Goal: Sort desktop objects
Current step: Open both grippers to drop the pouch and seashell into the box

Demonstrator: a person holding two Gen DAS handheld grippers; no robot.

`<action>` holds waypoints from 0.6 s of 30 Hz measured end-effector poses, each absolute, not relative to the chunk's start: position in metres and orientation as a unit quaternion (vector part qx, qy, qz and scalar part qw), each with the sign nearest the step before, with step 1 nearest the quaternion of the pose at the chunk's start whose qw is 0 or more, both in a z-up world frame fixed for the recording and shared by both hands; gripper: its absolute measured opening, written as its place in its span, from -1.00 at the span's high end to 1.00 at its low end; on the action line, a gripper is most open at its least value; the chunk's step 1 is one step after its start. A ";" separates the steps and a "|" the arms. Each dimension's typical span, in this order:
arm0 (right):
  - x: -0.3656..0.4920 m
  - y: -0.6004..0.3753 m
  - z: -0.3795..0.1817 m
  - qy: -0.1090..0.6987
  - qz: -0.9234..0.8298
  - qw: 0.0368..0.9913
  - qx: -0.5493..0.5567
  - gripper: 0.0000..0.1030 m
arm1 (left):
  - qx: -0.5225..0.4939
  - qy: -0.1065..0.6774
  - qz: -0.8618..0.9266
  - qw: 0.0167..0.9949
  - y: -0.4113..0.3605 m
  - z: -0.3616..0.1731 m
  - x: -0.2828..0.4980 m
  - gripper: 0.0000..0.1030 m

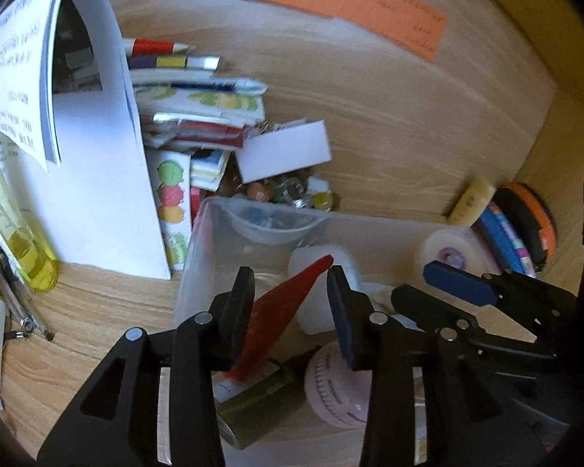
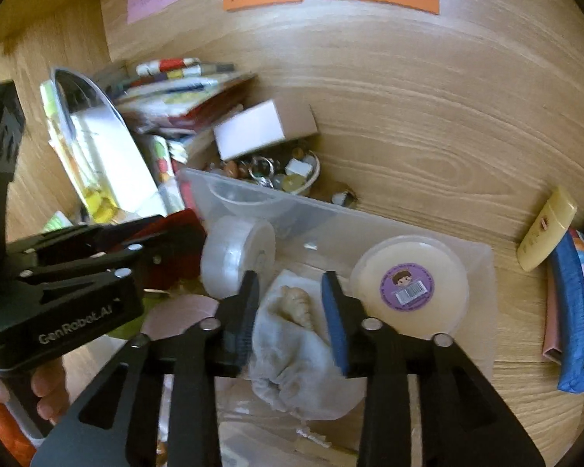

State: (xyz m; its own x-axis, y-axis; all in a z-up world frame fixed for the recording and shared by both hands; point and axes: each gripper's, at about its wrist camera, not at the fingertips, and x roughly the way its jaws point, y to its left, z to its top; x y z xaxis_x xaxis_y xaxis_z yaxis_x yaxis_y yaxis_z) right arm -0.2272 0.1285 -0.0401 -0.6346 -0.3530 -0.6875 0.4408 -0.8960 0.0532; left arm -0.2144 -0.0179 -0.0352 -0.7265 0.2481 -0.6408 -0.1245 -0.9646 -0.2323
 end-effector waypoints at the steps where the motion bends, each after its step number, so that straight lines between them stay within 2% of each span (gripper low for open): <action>1: -0.225 0.129 -0.036 0.064 -0.905 0.219 0.359 0.30 | -0.350 -0.088 0.927 0.102 -0.019 -0.032 -0.213 0.06; 2: -0.222 0.128 -0.032 0.067 -0.908 0.219 0.350 0.25 | -0.346 -0.089 0.928 0.103 -0.018 -0.031 -0.212 -0.02; 9: -0.204 0.134 -0.007 0.101 -0.927 0.204 0.299 -0.19 | -0.337 -0.080 0.934 0.086 -0.020 -0.018 -0.205 -0.14; 11: -0.199 0.136 0.001 0.110 -0.932 0.194 0.284 -0.44 | -0.327 -0.079 0.938 0.080 -0.020 -0.012 -0.200 -0.32; 14: -0.192 0.137 0.009 0.118 -0.937 0.190 0.269 -0.58 | -0.309 -0.068 0.947 0.061 -0.024 0.000 -0.186 -0.54; 18: -0.183 0.136 0.014 0.135 -0.937 0.185 0.263 -0.59 | -0.296 -0.055 0.952 0.045 -0.026 0.011 -0.170 -0.81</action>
